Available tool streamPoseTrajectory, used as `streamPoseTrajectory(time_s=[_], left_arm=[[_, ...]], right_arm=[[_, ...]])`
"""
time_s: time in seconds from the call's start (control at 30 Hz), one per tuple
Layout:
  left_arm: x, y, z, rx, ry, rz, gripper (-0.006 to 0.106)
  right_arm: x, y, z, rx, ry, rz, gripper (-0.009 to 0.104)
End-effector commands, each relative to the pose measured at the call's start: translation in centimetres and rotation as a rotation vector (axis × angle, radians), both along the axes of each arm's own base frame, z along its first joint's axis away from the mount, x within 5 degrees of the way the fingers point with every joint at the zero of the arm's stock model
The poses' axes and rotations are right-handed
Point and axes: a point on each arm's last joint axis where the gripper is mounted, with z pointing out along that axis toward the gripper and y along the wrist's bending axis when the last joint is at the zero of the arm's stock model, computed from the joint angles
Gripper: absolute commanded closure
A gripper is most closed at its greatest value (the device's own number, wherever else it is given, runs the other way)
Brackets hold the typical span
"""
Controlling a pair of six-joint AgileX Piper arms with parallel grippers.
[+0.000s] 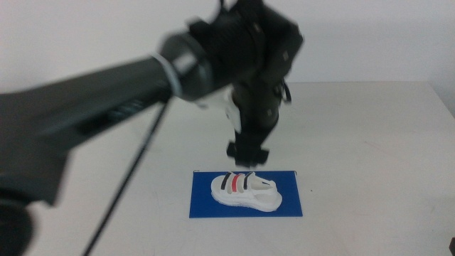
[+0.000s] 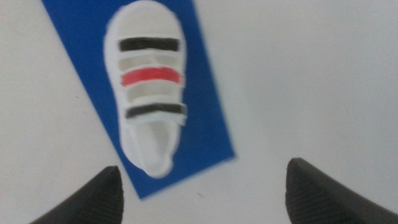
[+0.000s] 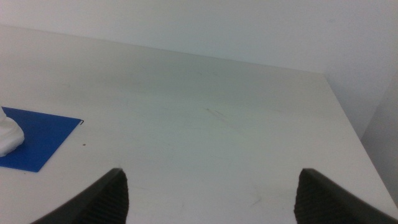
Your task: Use one arm to grab the shoe from the table and place it on the mat.
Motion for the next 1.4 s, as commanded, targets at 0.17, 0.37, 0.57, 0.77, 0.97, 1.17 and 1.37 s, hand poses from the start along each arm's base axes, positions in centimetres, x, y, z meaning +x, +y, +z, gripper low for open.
streamPoseTrajectory(time_s=[0.17, 0.37, 0.57, 0.77, 0.97, 1.17, 1.37], left_arm=[[-2.8, 4.4, 9.7, -0.028, -0.216, 0.022, 0.014], [-2.8, 7.3, 13.1, 0.202, -0.445, -0.126, 0.014], [-2.7, 9.4, 15.5, 0.56, -0.583, -0.383, 0.014], [-3.2, 10.0, 16.3, 0.881, -0.545, -0.831, 0.014], [-3.1, 10.7, 16.5, 1.098, -0.467, -1.204, 0.014], [-3.0, 15.9, 18.2, 0.881, -0.528, -1.099, 0.014], [-4.7, 20.7, 18.9, 0.857, -0.794, -1.03, 0.014]], right_arm=[[0.1, 0.0, 0.5, -0.016, -0.065, 0.005, 0.017], [0.1, 0.0, 0.5, -0.016, -0.065, 0.005, 0.017], [0.1, 0.0, 0.5, -0.016, -0.065, 0.005, 0.017], [0.1, 0.0, 0.5, -0.016, -0.065, 0.005, 0.017], [0.1, 0.0, 0.5, -0.016, -0.065, 0.005, 0.017], [0.1, 0.0, 0.5, -0.016, -0.065, 0.005, 0.017], [0.1, 0.0, 0.5, -0.016, -0.065, 0.005, 0.017]])
